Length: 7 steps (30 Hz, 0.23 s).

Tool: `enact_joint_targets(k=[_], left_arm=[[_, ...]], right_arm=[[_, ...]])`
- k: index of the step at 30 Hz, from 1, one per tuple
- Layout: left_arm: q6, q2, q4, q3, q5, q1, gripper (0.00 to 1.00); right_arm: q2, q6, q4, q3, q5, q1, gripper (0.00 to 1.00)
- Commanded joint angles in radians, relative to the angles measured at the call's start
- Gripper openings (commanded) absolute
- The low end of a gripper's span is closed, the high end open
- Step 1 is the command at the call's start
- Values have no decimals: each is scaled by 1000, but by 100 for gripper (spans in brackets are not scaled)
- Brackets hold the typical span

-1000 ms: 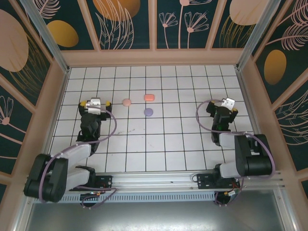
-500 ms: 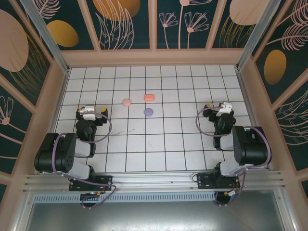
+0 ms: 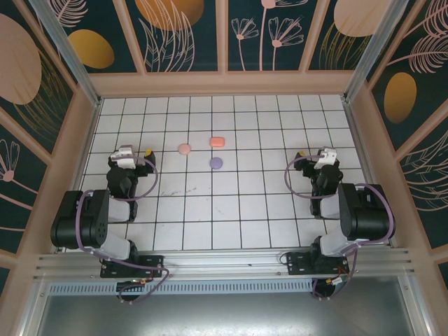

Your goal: Insert the wireless bluetooth earbuds into the charging case

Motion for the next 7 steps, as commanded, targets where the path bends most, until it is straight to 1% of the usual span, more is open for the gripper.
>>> enact_joint_targets(k=[1, 7], left_arm=[[-20, 6, 7, 10, -6, 5, 99], [-19, 2, 9, 6, -11, 4, 99]], right_arm=[[6, -13, 42, 26, -18, 2, 99], [6, -13, 43, 23, -31, -4, 99]])
